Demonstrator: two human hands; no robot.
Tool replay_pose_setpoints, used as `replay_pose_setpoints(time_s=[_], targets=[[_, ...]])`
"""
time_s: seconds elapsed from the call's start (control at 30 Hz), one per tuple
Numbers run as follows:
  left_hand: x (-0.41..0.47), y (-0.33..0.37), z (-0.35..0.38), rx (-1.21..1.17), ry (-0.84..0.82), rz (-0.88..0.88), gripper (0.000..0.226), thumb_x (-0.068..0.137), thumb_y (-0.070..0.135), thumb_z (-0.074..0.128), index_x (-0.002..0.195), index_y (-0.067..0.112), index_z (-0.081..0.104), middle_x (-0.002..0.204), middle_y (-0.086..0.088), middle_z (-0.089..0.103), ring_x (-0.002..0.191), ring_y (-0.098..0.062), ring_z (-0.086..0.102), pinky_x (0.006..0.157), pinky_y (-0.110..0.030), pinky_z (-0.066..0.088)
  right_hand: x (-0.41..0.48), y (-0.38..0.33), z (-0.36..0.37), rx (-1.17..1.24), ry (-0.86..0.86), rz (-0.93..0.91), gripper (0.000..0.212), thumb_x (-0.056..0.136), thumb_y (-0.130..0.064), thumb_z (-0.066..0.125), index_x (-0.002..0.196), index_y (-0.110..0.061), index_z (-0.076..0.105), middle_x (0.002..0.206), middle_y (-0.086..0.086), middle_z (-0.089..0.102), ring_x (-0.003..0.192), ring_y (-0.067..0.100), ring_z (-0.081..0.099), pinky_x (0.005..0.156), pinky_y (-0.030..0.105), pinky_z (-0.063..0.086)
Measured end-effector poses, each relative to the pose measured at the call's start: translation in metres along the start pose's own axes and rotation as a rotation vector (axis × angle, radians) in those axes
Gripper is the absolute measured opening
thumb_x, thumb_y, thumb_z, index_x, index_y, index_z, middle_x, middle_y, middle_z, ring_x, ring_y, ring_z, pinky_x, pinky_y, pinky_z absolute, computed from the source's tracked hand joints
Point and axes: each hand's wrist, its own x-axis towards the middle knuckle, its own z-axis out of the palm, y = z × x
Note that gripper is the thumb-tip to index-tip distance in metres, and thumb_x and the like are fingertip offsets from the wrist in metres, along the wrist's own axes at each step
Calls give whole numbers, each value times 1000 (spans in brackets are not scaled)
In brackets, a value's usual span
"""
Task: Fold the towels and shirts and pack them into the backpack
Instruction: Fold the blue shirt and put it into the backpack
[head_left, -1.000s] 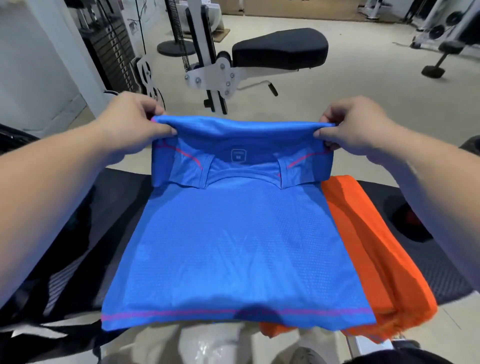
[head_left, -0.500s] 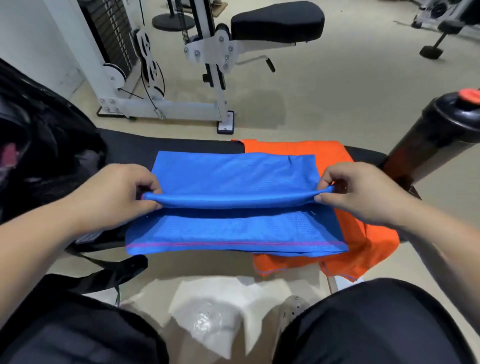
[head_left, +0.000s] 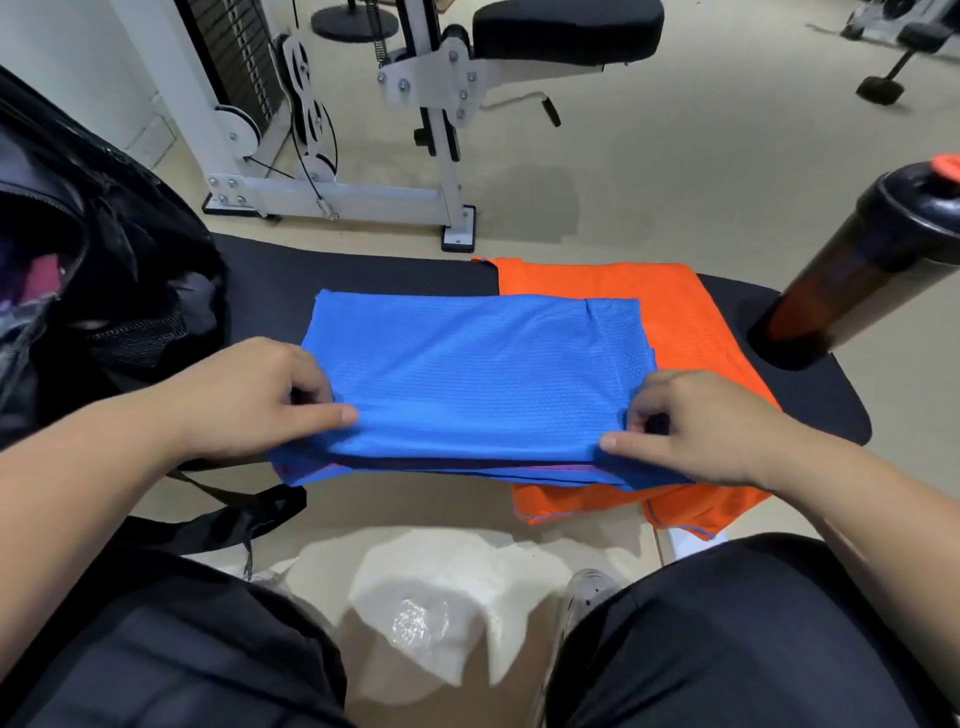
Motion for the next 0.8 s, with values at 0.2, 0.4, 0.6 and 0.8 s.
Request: replay_pose_setpoints(time_s=[0.2, 0.4, 0.6, 0.8], targets=[[43, -2, -4, 110, 218, -104, 23, 90, 41, 67, 108, 27, 70, 100, 3, 63, 96, -22, 61, 85, -38, 48, 49, -11, -21, -26, 226, 98, 31, 91, -55, 54, 87, -27, 67, 91, 2, 63, 88, 29, 62, 79, 41, 51], [104, -13, -12, 127, 60, -242, 62, 92, 40, 68, 147, 19, 49, 146, -8, 50, 134, -28, 47, 107, -37, 38, 118, 4, -33, -124, 66, 204, 58, 91, -37, 66, 144, -22, 49, 142, 10, 49, 127, 34, 53, 102, 40, 46], [131, -15, -19, 194, -60, -267, 18, 82, 35, 78, 81, 22, 65, 86, 1, 66, 82, -22, 57, 69, -30, 40, 137, 16, -43, -219, -46, 199, 23, 82, -38, 78, 76, -22, 62, 72, -3, 58, 77, 25, 54, 61, 28, 36], [154, -16, -48, 214, 5, -242, 25, 87, 32, 75, 74, 20, 58, 74, 0, 58, 72, -24, 53, 59, -31, 34, 156, 28, -67, -158, 28, 239, 27, 84, -30, 76, 70, -16, 58, 70, 2, 59, 71, 27, 54, 56, 30, 36]])
